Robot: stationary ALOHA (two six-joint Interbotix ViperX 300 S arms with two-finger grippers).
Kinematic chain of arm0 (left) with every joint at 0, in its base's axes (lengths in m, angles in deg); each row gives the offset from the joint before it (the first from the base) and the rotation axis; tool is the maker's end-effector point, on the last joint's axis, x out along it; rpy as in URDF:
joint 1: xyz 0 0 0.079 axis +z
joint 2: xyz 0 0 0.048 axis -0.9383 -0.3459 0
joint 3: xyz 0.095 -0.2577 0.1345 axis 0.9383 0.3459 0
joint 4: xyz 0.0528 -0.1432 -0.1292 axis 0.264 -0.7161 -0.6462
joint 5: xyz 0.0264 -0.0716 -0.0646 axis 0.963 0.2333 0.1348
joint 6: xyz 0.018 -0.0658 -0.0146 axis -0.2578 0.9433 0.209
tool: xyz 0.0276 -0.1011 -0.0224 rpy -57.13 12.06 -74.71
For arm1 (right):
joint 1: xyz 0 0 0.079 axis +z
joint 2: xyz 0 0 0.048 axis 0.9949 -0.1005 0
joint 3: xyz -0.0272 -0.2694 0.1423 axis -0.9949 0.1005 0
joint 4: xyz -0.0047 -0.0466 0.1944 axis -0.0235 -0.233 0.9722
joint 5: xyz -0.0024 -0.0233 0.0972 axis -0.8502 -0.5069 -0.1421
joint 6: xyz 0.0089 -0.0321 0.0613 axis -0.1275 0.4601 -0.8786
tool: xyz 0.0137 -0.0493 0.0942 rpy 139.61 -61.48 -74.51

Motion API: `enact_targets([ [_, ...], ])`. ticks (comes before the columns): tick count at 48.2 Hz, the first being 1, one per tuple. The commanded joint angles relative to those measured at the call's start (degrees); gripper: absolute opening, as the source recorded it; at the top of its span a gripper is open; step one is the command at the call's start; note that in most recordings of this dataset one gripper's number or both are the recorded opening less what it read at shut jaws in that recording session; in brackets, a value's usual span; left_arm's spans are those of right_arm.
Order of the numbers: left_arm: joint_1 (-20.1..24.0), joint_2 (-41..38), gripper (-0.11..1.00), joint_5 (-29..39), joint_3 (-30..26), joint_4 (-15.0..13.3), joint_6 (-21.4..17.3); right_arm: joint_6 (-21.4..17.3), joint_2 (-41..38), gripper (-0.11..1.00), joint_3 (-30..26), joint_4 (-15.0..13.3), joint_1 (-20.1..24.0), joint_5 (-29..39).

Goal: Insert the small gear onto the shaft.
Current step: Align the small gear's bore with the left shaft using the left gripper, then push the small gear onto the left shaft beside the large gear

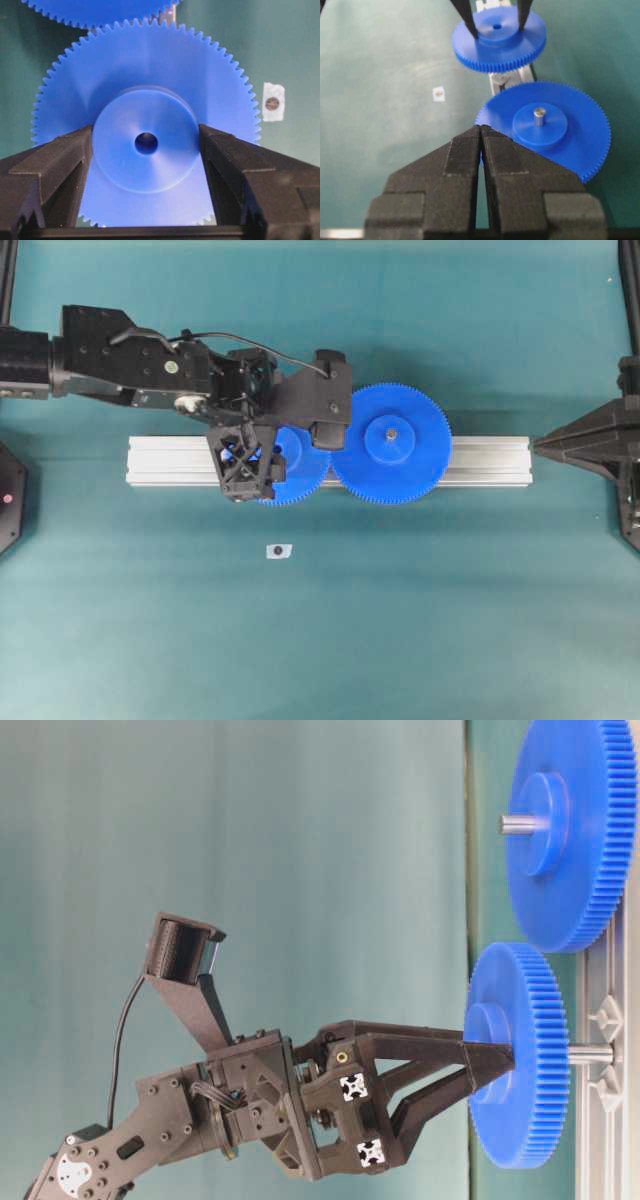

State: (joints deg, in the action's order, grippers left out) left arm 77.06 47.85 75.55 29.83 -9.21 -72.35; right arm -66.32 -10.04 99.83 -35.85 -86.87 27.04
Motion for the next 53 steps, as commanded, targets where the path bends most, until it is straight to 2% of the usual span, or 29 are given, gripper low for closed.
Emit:
enact_targets([
  [1,1.23,0.53,0.69,0.09,0.09,0.26,0.09,-0.44,-0.35,0.08,-0.88,0.0,-0.09,-0.35],
  [28,1.32,-0.26,0.69,0.18,1.49,0.26,0.18,-0.53,-0.09,0.08,-0.79,0.09,-0.09,-0.88],
  [53,1.23,-0.09,0.69,0.0,-0.09,0.35,0.35,-0.53,0.79,0.08,-0.88,0.18,-0.09,-0.53],
])
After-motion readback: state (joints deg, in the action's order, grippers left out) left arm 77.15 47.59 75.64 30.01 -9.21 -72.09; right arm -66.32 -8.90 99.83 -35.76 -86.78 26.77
